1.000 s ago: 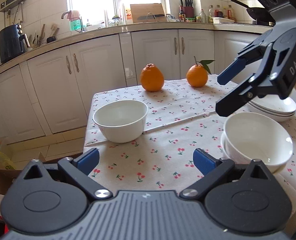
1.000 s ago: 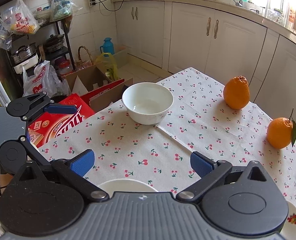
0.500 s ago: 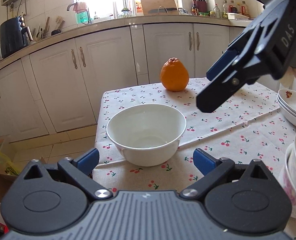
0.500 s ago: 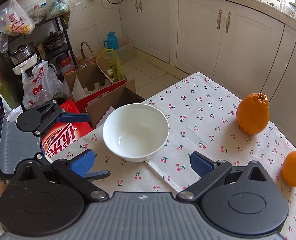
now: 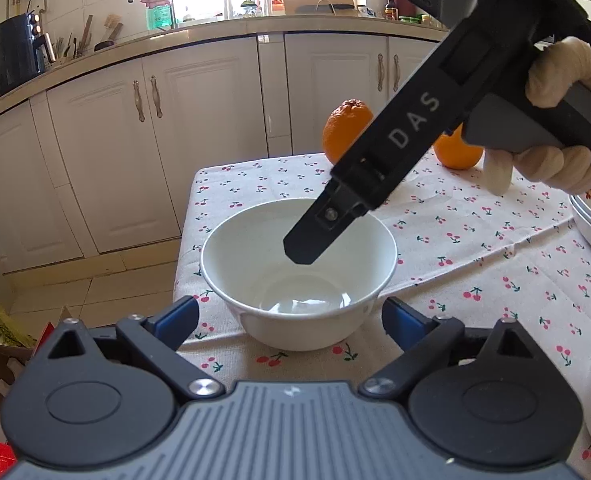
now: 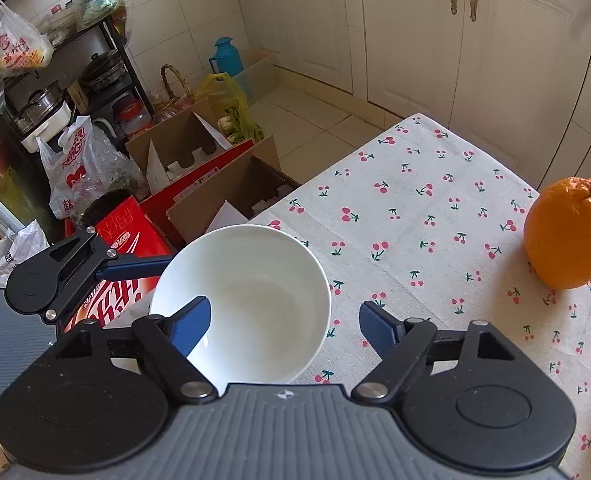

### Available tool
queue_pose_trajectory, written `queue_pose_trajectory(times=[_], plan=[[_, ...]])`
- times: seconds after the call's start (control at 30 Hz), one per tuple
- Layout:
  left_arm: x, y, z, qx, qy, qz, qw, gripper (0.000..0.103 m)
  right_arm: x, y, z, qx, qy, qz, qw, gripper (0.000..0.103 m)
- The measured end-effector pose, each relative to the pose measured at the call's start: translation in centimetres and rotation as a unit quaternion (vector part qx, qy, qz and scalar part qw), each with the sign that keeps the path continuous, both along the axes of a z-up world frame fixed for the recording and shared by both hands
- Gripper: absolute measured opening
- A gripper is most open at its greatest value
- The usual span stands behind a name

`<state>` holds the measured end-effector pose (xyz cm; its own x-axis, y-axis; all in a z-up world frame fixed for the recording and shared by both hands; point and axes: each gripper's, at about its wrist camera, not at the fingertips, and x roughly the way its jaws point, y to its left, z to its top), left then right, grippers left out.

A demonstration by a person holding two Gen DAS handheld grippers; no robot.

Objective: Organize plates and bowls
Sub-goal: 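Move the right tool to the last white bowl and grasp its rim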

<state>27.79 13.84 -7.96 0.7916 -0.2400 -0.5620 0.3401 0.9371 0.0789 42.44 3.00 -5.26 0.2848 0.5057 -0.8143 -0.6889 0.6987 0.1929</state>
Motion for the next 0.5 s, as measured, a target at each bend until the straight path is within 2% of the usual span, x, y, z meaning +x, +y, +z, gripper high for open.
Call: queue_pose_trajectory(times=[0.07,0.17,0.5], plan=[[0.17,-0.07,-0.03,0.0,0.0,-0.002,1.0,0.093,0.17,0.25,-0.29,0.001,0.004,0.003,1.0,0.074],[0.31,-0.16,-0.01,-0.002,0.002,-0.007,1.0,0.089,0.12,0.49,-0.51,0.0,0.008,0.01,1.0,0.067],[0.23,-0.29,-0.01,0.001,0.004,-0.01,0.9999,0.086,-0.24,0.43,-0.23,0.005,0.004,0.014,1.0,0.065]])
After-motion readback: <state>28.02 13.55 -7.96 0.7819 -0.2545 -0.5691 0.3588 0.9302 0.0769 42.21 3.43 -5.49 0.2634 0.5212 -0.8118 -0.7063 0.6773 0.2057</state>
